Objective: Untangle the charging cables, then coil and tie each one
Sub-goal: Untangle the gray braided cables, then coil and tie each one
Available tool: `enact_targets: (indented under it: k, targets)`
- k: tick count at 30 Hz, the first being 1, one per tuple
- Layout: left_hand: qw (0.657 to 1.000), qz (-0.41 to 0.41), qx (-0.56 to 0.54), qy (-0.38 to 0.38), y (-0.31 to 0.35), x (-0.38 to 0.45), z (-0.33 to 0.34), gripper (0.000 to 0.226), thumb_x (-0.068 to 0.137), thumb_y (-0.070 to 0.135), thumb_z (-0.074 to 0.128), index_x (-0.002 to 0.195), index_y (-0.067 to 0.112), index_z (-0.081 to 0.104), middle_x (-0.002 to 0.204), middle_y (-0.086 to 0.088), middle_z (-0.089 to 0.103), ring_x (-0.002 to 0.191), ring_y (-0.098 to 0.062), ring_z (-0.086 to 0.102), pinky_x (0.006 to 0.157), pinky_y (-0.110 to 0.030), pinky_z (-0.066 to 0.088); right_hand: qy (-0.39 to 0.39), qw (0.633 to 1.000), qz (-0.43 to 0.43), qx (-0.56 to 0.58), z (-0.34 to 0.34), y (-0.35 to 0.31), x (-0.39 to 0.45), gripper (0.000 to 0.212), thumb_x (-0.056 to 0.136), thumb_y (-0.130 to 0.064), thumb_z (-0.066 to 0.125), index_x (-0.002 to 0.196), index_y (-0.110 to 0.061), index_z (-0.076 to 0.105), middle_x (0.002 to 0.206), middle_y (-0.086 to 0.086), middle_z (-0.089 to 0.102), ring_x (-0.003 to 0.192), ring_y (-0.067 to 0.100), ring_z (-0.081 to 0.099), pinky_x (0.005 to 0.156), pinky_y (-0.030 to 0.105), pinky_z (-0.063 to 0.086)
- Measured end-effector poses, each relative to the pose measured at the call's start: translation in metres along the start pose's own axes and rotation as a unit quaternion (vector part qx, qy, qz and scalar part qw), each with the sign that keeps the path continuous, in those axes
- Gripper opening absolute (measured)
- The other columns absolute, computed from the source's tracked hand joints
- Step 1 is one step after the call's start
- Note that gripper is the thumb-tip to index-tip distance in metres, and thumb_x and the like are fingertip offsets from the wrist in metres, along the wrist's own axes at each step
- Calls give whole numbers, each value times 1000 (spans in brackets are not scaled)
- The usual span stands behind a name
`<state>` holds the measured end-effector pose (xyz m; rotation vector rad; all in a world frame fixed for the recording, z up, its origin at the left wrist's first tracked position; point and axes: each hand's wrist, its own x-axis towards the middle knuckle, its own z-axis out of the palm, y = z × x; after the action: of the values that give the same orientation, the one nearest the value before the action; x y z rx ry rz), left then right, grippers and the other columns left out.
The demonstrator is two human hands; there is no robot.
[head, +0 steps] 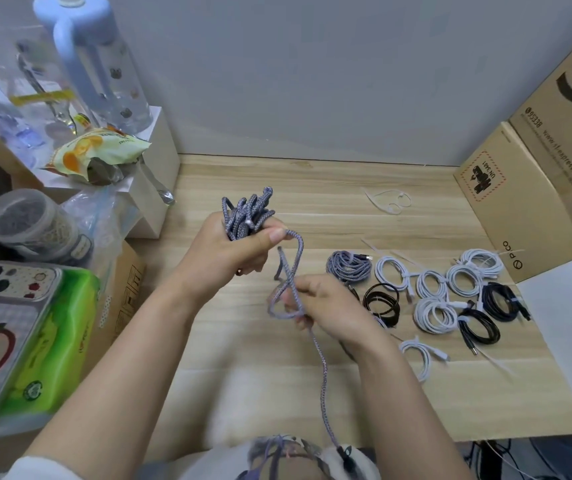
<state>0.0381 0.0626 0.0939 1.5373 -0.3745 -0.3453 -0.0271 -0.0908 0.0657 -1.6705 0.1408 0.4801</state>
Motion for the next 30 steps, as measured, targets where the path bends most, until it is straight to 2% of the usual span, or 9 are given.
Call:
enact_targets:
  k: [6, 10, 12, 14, 17, 21, 25, 27, 30]
  targets:
    - [993, -24, 86, 72, -9, 8, 5, 29, 88, 7, 63, 62, 14, 55, 42, 9, 38, 42, -5, 33, 43, -13, 31, -58, 989, -105, -84, 18, -14, -10, 27, 97, -5, 47, 108, -23, 64, 61, -6, 41, 57, 2, 41, 60, 13, 39]
    - [987, -34, 146, 53, -24, 8, -2, 26, 80, 17, 72, 73, -5, 60, 61, -1, 51, 56, -9, 43, 52, -20, 36, 3, 979, -202, -35, 13, -37, -24, 19, 91, -22, 51, 94, -29, 68, 72, 8, 63, 70, 23, 56, 69, 25, 41]
    - [987, -59, 148, 12, -27, 6, -5, 16, 76, 21, 68, 70, 7, 62, 54, 9, 51, 51, -6, 43, 49, -19, 37, 66, 969, -239, -11, 8, -46, -28, 18, 93, -19, 53, 83, -18, 68, 67, -8, 67, 65, 4, 60, 64, 12, 40]
    - [981, -100, 156, -49, -26, 4, -7, 20, 80, 16, 72, 64, 17, 60, 45, 10, 45, 44, -6, 39, 45, -18, 34, 123, 963, -242, 7, 0, -50, -29, 26, 95, -16, 48, 74, -13, 64, 51, -22, 56, 54, -6, 54, 56, 5, 36]
    - [951, -164, 184, -187, -25, 0, -12, 27, 76, 14, 78, 62, 11, 55, 43, 7, 44, 40, -8, 39, 42, -18, 34, 200, 952, -230, -5, -13, -48, -24, 33, 98, -21, 44, 71, -13, 60, 47, -23, 50, 49, -4, 46, 52, 7, 33]
    - [897, -236, 166, -335, -27, -6, -20, 23, 60, 41, 75, 66, 20, 69, 44, -2, 44, 40, -13, 40, 42, -20, 27, 294, 924, -244, 20, -25, -39, -15, 27, 94, -28, 44, 71, -23, 58, 54, -20, 52, 54, -3, 42, 55, 8, 33]
    - [849, -262, 57, -454, -27, -11, -27, 12, 68, 32, 71, 67, 21, 71, 36, 6, 37, 36, -11, 33, 46, -21, 33, 386, 890, -225, 89, -33, -28, -4, 34, 100, -21, 43, 68, -22, 54, 53, -19, 50, 53, -2, 40, 53, 12, 33]
    - [824, -253, -57, -504, -27, -12, -31, 12, 72, 29, 74, 71, 18, 71, 37, 8, 38, 35, -6, 35, 47, -17, 36, 408, 889, -193, 79, -34, -20, 2, 36, 101, -24, 43, 66, -21, 53, 52, -17, 47, 52, -1, 38, 52, 13, 31]
    - [793, -224, -207, -528, -25, -10, -35, 23, 81, 25, 68, 75, 2, 69, 34, -3, 30, 35, -4, 38, 47, -11, 39, 418, 894, -150, 62, -30, -8, 10, 39, 100, -25, 44, 63, -19, 53, 53, -7, 39, 47, 0, 32, 48, 14, 28]
